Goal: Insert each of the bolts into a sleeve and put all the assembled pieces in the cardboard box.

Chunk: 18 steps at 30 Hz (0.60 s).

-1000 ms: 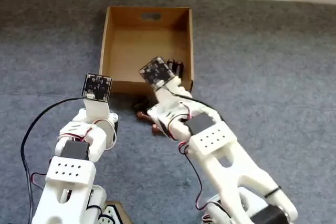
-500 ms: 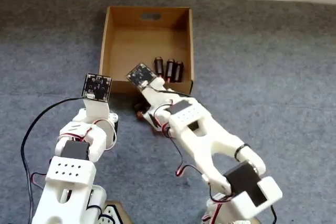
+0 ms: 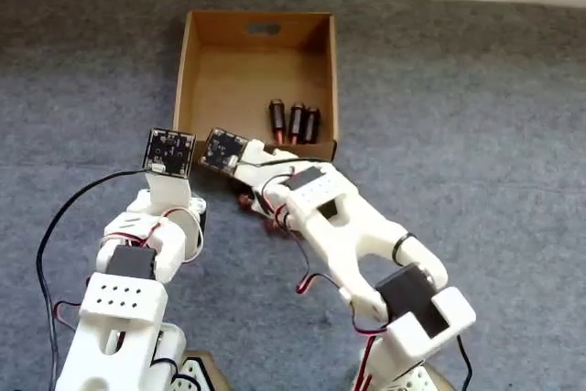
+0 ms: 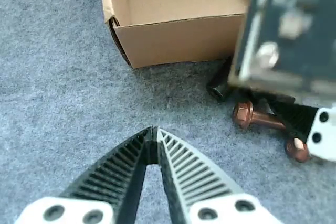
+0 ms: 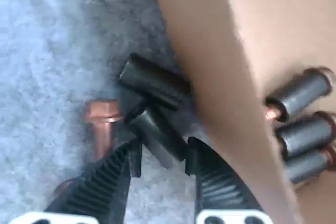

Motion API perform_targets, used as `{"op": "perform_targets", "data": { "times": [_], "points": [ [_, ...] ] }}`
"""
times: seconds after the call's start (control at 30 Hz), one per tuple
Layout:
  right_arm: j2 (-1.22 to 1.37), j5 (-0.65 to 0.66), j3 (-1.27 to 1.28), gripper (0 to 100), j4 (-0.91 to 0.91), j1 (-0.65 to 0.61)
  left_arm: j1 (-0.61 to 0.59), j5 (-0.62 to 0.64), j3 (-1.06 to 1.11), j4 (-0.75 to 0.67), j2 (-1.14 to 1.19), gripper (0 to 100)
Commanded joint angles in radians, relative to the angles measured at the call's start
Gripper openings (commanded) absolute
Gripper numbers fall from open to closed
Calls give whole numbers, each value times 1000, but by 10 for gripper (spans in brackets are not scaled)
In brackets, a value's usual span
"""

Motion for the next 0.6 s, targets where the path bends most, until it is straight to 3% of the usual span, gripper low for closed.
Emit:
{"op": "perform_targets", "data": {
  "times": [0.0,0.27,0.43,0.57],
  "points": [
    [4,49,12,123,25,-39,-13,9,-5,-18,-22,13],
    [2,69,2,122,81,-56,-13,9,-5,-18,-22,13],
    [1,57,2,7,79,-54,-15,9,-7,-18,-22,12],
    [1,-75,-10,7,79,-42,-39,11,-12,-18,-24,10]
  ]
}}
